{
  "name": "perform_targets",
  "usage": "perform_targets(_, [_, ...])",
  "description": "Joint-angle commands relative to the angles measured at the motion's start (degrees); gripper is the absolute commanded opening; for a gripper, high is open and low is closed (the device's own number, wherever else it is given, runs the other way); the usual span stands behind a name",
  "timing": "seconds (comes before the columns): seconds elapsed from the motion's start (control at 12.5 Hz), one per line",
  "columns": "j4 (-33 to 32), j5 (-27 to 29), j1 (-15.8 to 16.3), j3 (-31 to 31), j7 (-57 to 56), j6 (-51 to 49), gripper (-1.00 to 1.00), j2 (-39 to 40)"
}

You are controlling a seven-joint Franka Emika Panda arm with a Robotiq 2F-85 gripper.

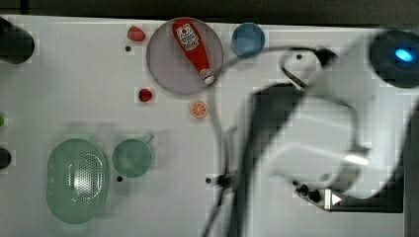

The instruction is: Pick banana from table and place on oven.

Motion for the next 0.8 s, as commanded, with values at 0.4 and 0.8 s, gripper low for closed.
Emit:
perform_targets(0.4, [2.1,2.0,5.5,10.5,25.8,-7.3,1.00,-9.4])
perform_targets(0.8, [2.1,2.0,5.5,10.5,25.8,-7.4,1.00,-8.9])
